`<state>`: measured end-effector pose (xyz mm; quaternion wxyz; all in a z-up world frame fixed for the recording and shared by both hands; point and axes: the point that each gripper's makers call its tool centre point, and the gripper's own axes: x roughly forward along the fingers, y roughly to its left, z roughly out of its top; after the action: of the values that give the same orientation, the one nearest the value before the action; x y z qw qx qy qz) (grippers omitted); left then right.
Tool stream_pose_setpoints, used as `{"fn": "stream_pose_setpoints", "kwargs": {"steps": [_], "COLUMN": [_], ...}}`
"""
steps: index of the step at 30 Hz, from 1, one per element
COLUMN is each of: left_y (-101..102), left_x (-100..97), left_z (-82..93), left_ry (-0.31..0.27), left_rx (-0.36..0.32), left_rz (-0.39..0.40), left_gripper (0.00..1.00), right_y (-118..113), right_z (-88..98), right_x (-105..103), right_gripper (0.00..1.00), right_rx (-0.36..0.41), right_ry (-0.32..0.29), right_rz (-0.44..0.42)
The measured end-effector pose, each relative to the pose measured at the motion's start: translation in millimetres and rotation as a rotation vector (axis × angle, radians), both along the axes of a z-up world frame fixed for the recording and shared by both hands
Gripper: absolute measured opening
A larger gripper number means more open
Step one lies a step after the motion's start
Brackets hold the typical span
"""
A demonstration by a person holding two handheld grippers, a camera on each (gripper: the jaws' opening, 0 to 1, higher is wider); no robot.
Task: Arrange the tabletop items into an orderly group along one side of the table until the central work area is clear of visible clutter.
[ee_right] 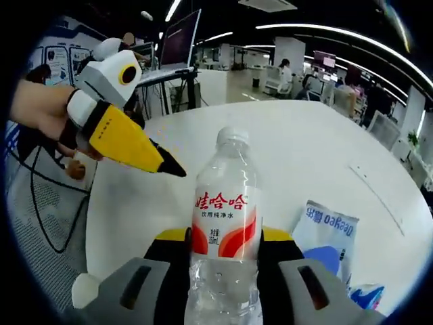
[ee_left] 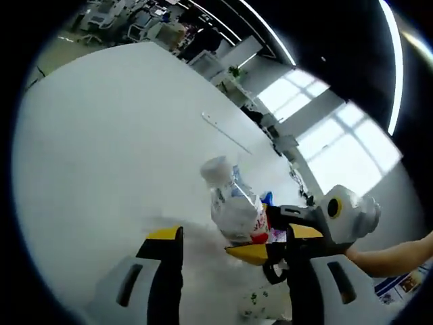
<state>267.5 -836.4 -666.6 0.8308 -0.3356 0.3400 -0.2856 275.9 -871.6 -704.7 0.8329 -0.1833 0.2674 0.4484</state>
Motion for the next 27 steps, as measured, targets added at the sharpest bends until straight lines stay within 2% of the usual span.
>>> {"fn": "stream_pose_setpoints", "kwargs": {"steps": [3, 5, 7, 9, 10, 11, 12, 13, 14, 15, 18, 21, 24, 27], "left_y": [-12.9, -17.8, -22.5, -26.3, -28.3, -29.6, -23.4, -25.0, -24.5, -24.3, -24.3, -23.3, -21.1, -21.6], "left_x": [7.7, 10.7, 16.1, 16.1, 13.7, 9.7, 12.8, 14.1, 12.3, 11.1, 10.2, 11.0, 12.6, 11.6], "left_z": [16.1, 23.0, 34.1, 36.6, 35.0, 30.2, 25.2, 29.8, 27.5, 27.3, 34.4, 39.0, 42.8, 46.4], "left_ry": [-0.044, -0.066, -0.119, -0.128, -0.128, -0.137, -0.151, -0.172, -0.147, -0.145, -0.210, -0.232, -0.269, -0.363], "left_rx": [-0.053, -0.063, -0.082, -0.075, -0.057, -0.007, 0.059, 0.037, 0.033, 0.033, 0.074, 0.089, 0.135, 0.234], "left_rz": [-0.008, -0.009, -0.004, -0.017, -0.042, -0.085, -0.061, -0.065, -0.074, -0.077, -0.089, -0.087, -0.106, -0.177], "left_gripper": [0.64, 0.65, 0.66, 0.61, 0.55, 0.48, 0.41, 0.40, 0.40, 0.39, 0.38, 0.37, 0.36, 0.35], "right_y": [3.9, 9.8, 11.7, 14.6, 16.3, 17.7, 19.1, 19.5, 19.2, 19.4, 19.0, 20.5, 22.3, 22.2], "right_z": [17.3, 27.9, 31.1, 35.4, 37.9, 38.8, 39.6, 39.2, 38.1, 38.4, 42.0, 45.2, 47.1, 49.3], "right_x": [1.8, -1.3, -5.9, -10.9, -11.9, -12.9, -14.7, -15.7, -16.1, -17.1, -17.0, -15.6, -15.8, -17.9], "right_gripper": [0.34, 0.35, 0.35, 0.35, 0.35, 0.35, 0.35, 0.36, 0.36, 0.36, 0.37, 0.38, 0.39, 0.39], "right_rx": [0.072, 0.105, 0.087, 0.105, 0.117, 0.118, 0.115, 0.108, 0.110, 0.109, 0.118, 0.138, 0.151, 0.160], "right_ry": [-0.028, -0.075, -0.111, -0.113, -0.113, -0.114, -0.119, -0.124, -0.122, -0.126, -0.137, -0.132, -0.118, -0.112], "right_rz": [-0.006, 0.040, 0.077, 0.075, 0.070, 0.073, 0.075, 0.084, 0.081, 0.082, 0.071, 0.062, 0.064, 0.084]}}
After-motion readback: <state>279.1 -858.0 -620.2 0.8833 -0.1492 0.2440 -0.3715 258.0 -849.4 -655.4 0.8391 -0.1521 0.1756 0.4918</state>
